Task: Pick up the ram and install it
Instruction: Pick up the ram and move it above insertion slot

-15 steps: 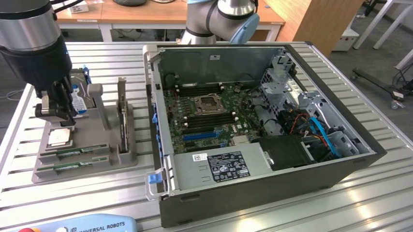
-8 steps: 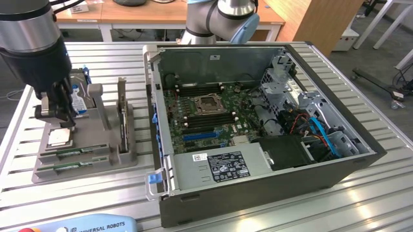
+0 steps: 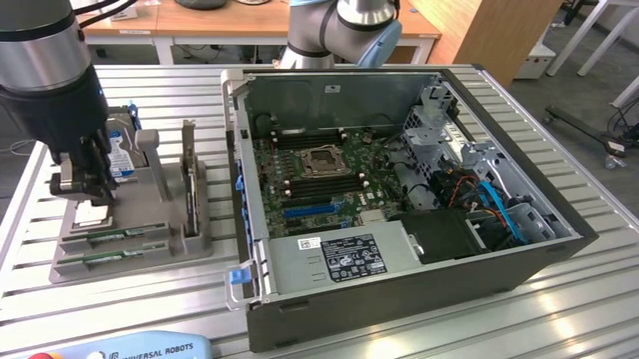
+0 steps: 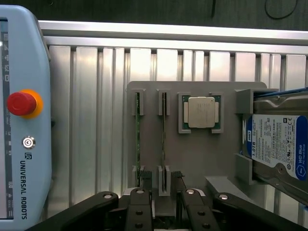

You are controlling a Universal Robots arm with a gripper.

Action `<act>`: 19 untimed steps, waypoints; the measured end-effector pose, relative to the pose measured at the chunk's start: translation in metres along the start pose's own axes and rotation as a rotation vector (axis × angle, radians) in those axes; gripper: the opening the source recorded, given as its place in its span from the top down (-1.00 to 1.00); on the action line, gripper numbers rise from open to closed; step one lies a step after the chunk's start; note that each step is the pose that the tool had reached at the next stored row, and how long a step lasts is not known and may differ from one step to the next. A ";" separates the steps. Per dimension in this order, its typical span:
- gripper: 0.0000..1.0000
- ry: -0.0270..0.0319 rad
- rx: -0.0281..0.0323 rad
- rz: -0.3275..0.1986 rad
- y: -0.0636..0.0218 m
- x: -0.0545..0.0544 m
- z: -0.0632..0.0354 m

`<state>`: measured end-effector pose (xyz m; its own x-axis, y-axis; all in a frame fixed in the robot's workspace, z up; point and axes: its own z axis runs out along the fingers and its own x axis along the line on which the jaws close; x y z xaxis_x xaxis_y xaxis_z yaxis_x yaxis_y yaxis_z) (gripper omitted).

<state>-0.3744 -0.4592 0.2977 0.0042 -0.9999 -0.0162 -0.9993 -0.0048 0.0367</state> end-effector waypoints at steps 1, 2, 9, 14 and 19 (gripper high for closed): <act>0.40 0.0000 0.0001 0.000 0.0000 0.002 0.0000; 0.40 0.0000 0.0000 0.000 0.0000 0.004 -0.0001; 0.40 0.0000 0.0000 0.000 0.0000 0.009 -0.0001; 0.40 -0.0001 0.0001 0.000 0.0000 0.009 0.0023; 0.40 -0.0001 0.0001 0.000 -0.0003 0.009 0.0095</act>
<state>-0.3744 -0.4678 0.2880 0.0042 -0.9999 -0.0162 -0.9993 -0.0048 0.0366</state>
